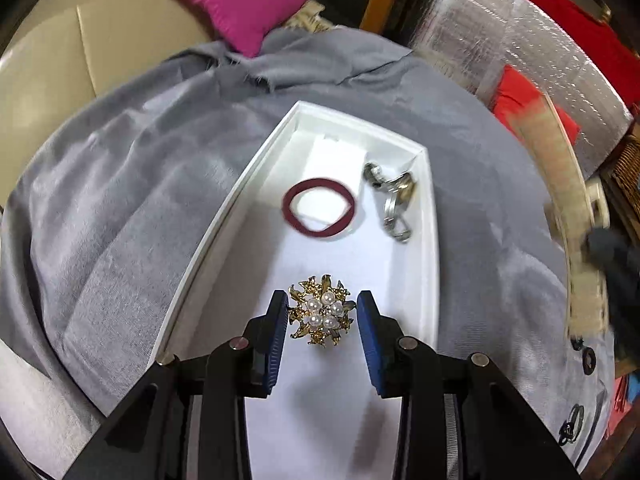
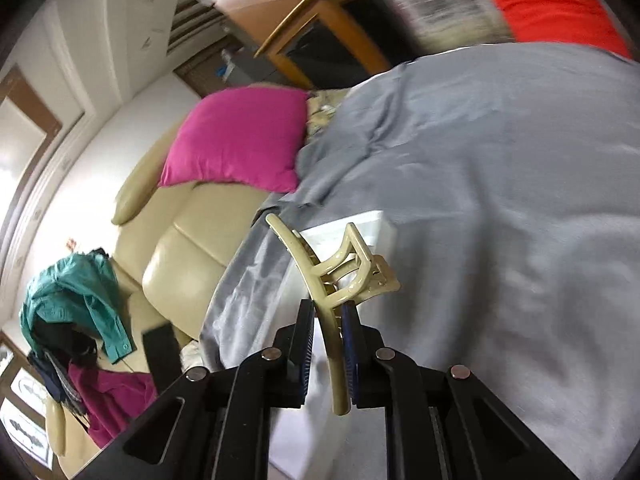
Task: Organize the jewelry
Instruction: 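Lower the brooch into the white box with the left tool while the right tool releases the claw there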
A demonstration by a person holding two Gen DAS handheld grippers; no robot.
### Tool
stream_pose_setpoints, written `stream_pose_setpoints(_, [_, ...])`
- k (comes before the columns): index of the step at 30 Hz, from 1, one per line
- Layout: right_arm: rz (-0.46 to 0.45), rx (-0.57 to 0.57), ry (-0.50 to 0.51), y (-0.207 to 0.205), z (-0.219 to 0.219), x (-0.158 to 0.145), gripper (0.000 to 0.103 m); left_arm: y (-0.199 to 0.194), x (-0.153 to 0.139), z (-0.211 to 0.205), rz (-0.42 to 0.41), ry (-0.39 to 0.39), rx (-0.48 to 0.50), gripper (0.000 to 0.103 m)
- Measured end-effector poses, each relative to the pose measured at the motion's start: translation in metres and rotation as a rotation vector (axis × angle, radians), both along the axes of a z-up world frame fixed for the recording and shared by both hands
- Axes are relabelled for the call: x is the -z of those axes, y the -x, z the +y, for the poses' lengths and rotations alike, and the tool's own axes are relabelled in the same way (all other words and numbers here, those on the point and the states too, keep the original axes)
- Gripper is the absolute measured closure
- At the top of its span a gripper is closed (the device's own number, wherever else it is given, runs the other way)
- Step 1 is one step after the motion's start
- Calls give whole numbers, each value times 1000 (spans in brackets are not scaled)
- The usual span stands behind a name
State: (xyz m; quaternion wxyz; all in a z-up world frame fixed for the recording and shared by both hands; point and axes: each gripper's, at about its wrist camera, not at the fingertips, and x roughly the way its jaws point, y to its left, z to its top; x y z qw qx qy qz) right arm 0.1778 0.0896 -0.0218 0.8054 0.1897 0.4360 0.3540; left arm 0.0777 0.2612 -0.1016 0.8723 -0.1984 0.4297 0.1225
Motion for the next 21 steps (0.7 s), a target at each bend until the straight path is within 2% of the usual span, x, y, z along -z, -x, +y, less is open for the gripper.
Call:
stream_pose_setpoints(1, [3, -14, 4, -6, 13, 0, 87, -1, 3, 1, 9, -5, 3, 70])
stream_pose_setpoints(2, [8, -25, 8, -12, 25, 1, 87, -2, 5, 1, 19, -5, 10, 77])
stream_pose_setpoints(10, [75, -88, 115, -58, 96, 33, 87, -1, 5, 2, 15, 6, 52, 77])
stream_pose_setpoints(21, [143, -90, 198, -86, 134, 70, 87, -2, 8, 8, 10, 52, 68, 77])
